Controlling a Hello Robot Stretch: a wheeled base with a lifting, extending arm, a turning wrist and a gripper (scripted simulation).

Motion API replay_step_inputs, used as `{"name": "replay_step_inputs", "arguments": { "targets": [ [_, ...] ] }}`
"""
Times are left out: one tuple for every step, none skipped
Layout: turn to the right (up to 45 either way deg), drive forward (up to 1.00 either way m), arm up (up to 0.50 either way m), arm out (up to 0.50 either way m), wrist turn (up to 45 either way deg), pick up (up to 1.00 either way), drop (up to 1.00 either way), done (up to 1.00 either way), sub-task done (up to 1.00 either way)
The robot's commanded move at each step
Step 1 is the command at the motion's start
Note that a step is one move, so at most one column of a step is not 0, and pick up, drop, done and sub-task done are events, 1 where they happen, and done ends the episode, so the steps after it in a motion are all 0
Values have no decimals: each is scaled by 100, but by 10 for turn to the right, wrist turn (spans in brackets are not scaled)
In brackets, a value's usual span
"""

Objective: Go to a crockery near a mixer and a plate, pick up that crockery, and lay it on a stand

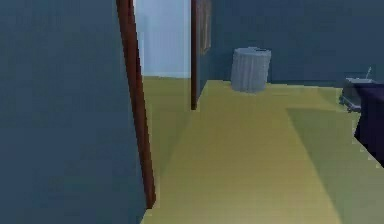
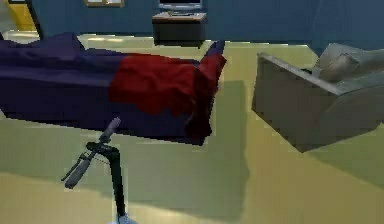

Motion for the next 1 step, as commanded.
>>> {"name": "replay_step_inputs", "arguments": {
  "targets": [
    [0,100,0,0,0,0,0,0,0]
  ]
}}
